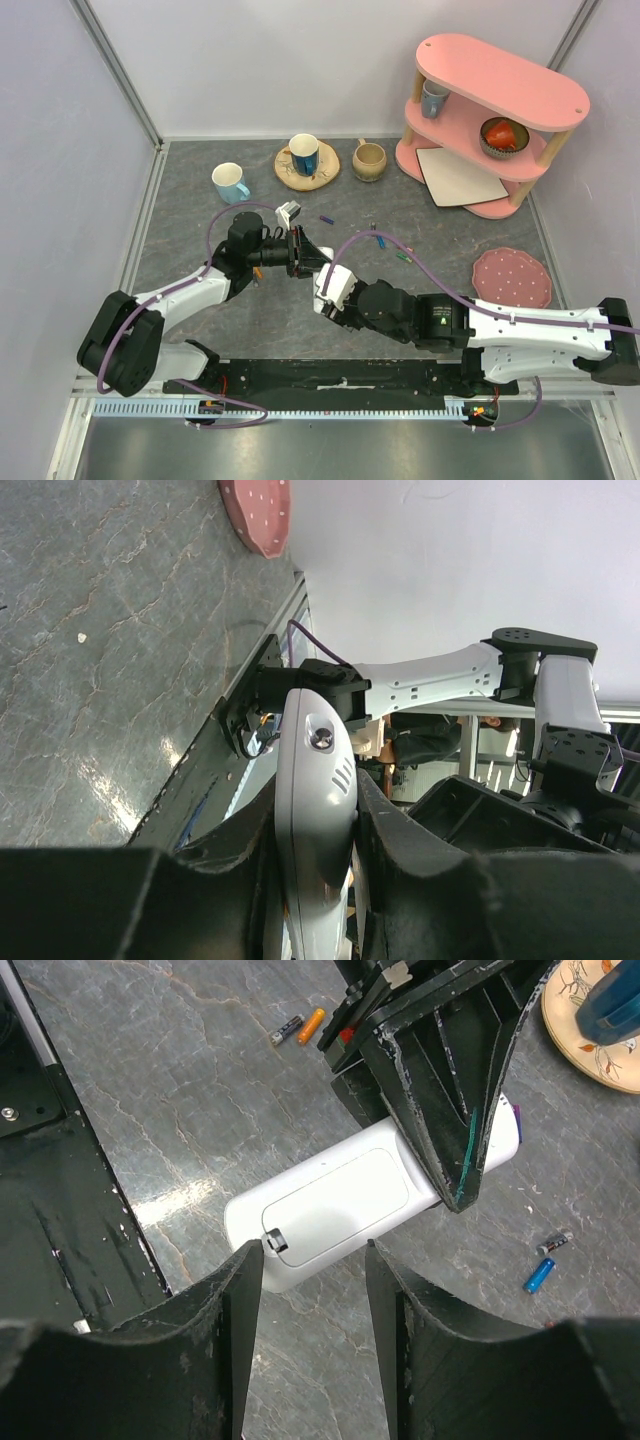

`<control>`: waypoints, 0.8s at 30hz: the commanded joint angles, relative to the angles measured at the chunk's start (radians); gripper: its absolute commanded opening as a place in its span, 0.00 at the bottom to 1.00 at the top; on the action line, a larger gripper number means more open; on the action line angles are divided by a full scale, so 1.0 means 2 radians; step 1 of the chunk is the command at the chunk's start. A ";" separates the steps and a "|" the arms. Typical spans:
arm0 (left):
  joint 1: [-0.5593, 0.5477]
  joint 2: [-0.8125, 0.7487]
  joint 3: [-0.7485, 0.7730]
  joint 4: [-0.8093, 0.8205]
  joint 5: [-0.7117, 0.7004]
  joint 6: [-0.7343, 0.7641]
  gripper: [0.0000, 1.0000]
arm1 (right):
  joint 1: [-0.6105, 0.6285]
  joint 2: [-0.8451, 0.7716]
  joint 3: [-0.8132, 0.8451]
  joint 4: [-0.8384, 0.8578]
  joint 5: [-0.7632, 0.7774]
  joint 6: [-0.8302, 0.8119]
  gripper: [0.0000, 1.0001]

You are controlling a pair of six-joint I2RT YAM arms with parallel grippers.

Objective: Load the batteries into the remote control

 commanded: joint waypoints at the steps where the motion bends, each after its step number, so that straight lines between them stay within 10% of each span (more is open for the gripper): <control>1: 0.001 -0.013 0.009 0.001 -0.002 -0.002 0.02 | 0.005 0.001 0.009 0.017 0.012 0.001 0.53; 24: 0.000 -0.024 0.005 0.004 -0.002 0.002 0.02 | 0.006 0.013 0.014 0.020 0.044 0.009 0.50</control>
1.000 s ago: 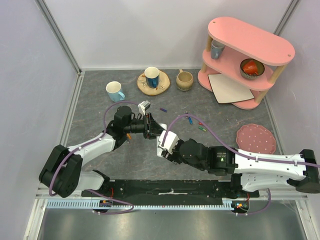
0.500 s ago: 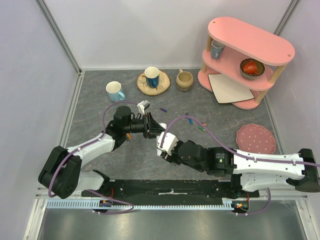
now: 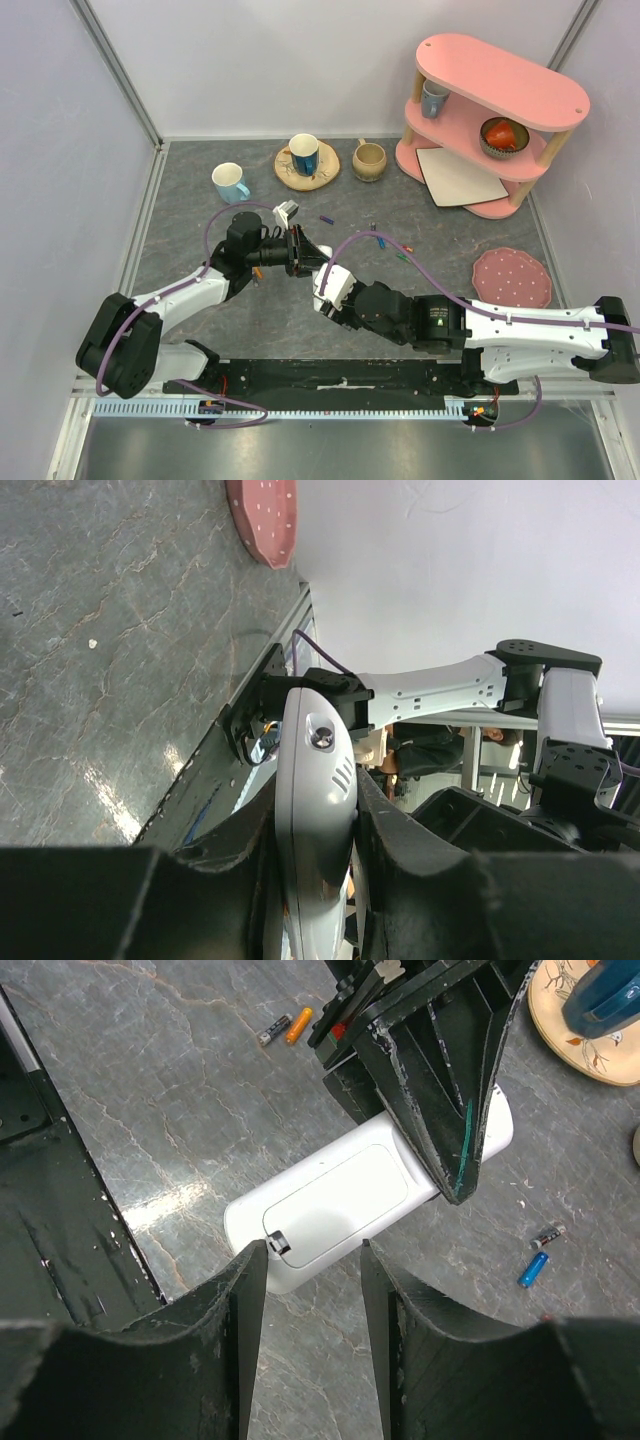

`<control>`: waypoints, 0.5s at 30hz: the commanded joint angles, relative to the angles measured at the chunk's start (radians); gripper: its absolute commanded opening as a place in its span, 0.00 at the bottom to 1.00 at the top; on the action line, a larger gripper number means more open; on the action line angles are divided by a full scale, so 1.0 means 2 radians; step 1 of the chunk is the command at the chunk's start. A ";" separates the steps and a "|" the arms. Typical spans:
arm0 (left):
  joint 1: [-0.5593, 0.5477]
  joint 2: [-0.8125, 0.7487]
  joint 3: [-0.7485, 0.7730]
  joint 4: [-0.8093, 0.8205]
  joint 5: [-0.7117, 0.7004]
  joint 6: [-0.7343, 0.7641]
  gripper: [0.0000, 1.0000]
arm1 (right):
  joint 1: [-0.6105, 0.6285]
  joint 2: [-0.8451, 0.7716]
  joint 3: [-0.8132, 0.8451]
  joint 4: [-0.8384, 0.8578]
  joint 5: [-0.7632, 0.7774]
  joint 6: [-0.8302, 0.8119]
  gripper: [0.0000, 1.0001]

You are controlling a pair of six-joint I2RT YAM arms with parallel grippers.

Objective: Load the batteries into the remote control

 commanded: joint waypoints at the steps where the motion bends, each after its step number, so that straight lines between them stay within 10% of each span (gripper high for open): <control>1: 0.000 -0.019 0.005 0.014 0.010 0.002 0.02 | 0.002 0.003 0.014 0.016 0.026 0.003 0.50; 15: -0.001 -0.026 -0.001 0.031 0.012 -0.001 0.02 | 0.002 0.010 0.014 0.016 0.036 0.009 0.45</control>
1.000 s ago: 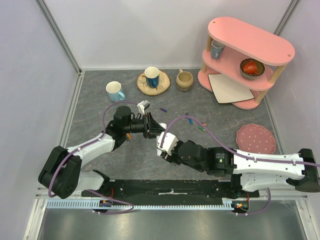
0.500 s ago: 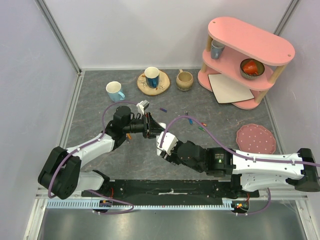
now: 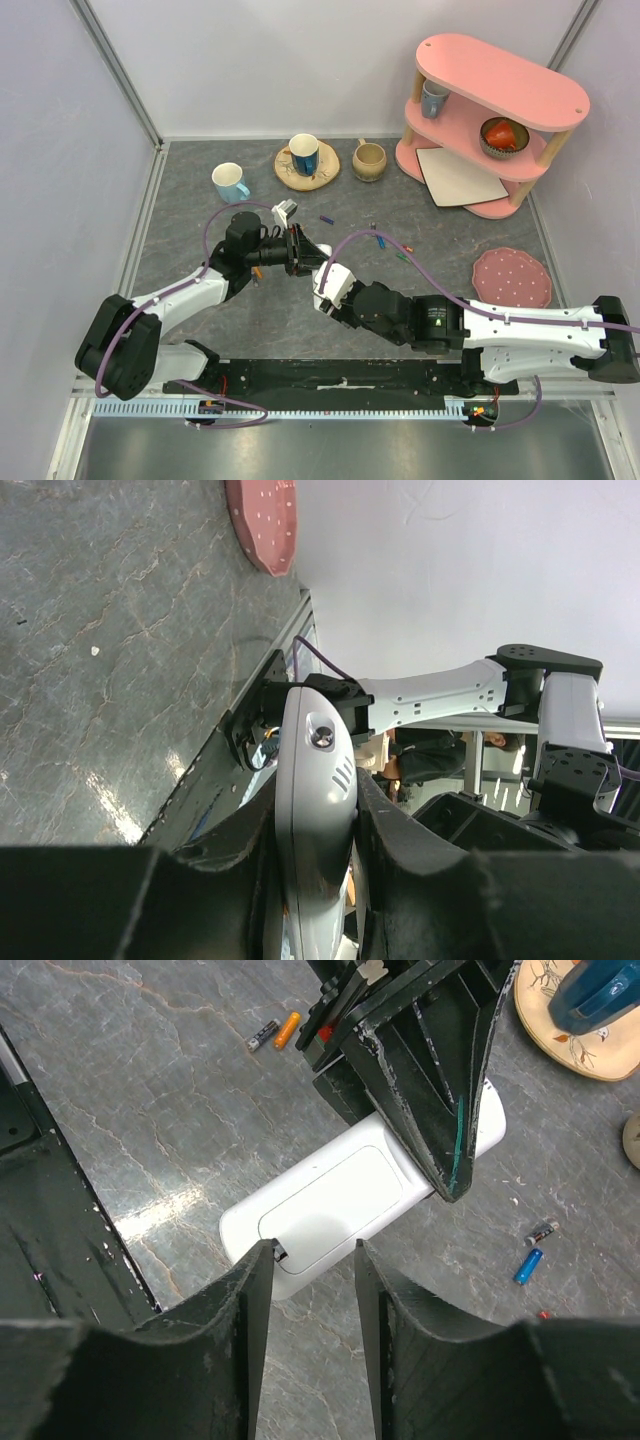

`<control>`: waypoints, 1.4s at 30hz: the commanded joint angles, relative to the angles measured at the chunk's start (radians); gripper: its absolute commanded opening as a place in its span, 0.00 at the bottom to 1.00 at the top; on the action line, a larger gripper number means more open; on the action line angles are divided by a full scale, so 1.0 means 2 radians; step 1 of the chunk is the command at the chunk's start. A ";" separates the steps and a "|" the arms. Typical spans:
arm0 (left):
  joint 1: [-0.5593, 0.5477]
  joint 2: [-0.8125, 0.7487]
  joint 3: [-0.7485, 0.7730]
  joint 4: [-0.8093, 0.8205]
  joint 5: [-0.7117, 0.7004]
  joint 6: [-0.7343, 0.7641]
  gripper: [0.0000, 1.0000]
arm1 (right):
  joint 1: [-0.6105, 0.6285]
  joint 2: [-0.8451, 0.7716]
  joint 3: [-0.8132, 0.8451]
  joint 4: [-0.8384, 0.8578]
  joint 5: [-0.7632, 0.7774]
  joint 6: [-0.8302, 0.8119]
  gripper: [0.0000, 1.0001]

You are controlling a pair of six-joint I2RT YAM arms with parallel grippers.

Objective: Load the batteries into the remote control

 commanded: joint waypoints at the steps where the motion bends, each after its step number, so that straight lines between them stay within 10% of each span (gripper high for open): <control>1: -0.002 -0.023 -0.001 0.031 0.019 -0.001 0.02 | 0.000 0.007 0.014 0.009 0.021 0.004 0.43; 42: -0.005 -0.023 -0.007 0.018 0.010 0.022 0.02 | 0.000 0.006 0.039 -0.006 0.041 0.003 0.40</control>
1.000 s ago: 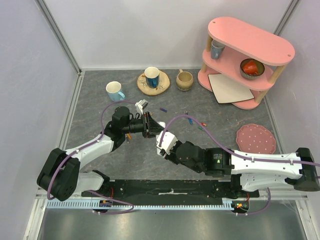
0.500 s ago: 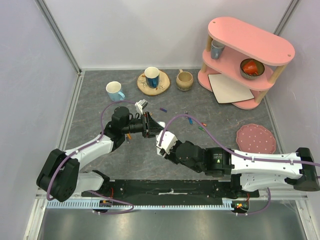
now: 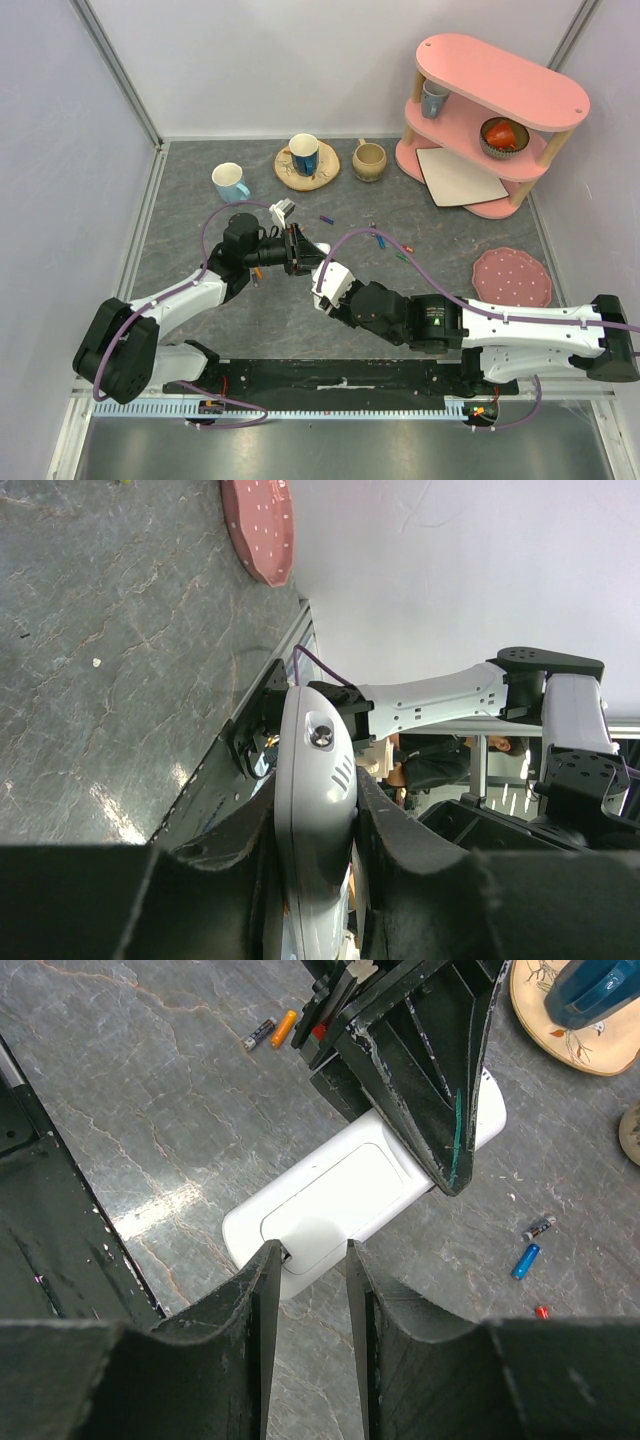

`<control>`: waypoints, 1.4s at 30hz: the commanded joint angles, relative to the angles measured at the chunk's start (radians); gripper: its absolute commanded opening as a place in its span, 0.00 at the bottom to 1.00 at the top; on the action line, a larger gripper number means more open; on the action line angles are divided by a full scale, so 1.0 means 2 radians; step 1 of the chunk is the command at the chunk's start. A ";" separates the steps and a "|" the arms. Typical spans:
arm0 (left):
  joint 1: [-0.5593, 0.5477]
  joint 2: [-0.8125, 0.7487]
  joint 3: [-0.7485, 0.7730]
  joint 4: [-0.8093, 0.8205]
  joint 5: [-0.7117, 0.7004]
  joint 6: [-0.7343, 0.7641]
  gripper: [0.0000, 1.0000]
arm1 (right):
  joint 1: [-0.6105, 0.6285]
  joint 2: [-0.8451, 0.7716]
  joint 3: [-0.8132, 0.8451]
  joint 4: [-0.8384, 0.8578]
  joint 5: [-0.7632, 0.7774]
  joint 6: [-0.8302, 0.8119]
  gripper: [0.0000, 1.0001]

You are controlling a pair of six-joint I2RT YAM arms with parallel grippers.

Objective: Load the batteries into the remote control

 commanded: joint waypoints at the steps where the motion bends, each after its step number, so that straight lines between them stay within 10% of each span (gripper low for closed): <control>1: -0.005 -0.013 0.002 0.006 0.019 0.019 0.02 | -0.002 -0.003 0.025 0.005 0.028 -0.003 0.40; 42: -0.004 -0.013 0.006 0.005 0.015 0.020 0.02 | -0.002 -0.019 0.020 -0.004 0.021 0.007 0.41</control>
